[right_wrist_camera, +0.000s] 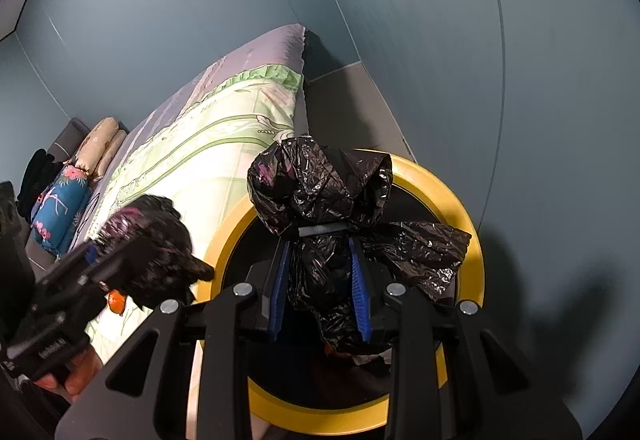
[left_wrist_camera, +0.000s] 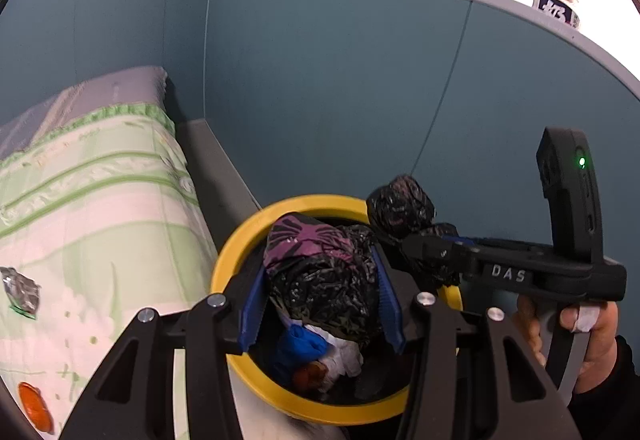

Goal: Collect trash
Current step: 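Open both tools to drop the black bags into the bin, then move both tools back over the orange peel and foil wrapper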

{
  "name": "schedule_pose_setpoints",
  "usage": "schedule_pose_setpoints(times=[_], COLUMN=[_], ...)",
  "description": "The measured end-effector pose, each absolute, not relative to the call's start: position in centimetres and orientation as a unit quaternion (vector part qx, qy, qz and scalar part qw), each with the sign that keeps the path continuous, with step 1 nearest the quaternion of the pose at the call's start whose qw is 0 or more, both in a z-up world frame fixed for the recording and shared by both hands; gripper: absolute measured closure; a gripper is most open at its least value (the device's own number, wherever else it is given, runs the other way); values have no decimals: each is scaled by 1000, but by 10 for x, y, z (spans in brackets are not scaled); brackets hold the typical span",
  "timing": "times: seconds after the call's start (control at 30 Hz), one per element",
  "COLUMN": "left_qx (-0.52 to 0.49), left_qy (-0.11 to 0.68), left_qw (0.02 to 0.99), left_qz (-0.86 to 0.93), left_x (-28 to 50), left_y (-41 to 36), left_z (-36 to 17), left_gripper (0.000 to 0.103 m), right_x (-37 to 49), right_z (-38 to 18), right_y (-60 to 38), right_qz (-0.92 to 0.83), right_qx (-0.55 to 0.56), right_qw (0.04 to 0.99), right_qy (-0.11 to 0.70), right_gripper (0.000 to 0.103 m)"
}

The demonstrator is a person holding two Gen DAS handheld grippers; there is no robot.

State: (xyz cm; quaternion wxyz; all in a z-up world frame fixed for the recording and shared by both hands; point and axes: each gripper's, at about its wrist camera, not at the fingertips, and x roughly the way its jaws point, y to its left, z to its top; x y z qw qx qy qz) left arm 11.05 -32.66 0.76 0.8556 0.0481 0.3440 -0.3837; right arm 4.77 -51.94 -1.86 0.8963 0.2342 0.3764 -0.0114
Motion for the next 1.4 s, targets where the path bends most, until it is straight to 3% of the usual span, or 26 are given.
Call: schedule_pose_setpoints(times=[0.33, 0.5, 0.57, 0.77, 1.03, 1.4], left_qx=[34, 24, 13, -5, -22, -38], left_qy=[387, 394, 397, 397, 387, 347], left_qw=[836, 837, 838, 840, 850, 888], left_qz=[-389, -380, -374, -369, -356, -298], left_x=[123, 129, 131, 138, 142, 143], left_y=[-330, -326, -322, -313, -289, -215], left_z=[-20, -25, -27, -28, -20, 4], left_gripper=[57, 47, 35, 21, 19, 8], right_x=[58, 55, 53, 48, 38, 45], right_z=[-28, -27, -27, -27, -12, 25], right_y=[-529, -530, -532, -537, -541, -501], right_qz=[-9, -18, -21, -30, -40, -15], right_qx=[247, 247, 251, 261, 256, 202], right_qw=[888, 891, 891, 890, 896, 919], right_qy=[388, 381, 379, 373, 360, 338], right_gripper=[71, 59, 54, 49, 49, 30])
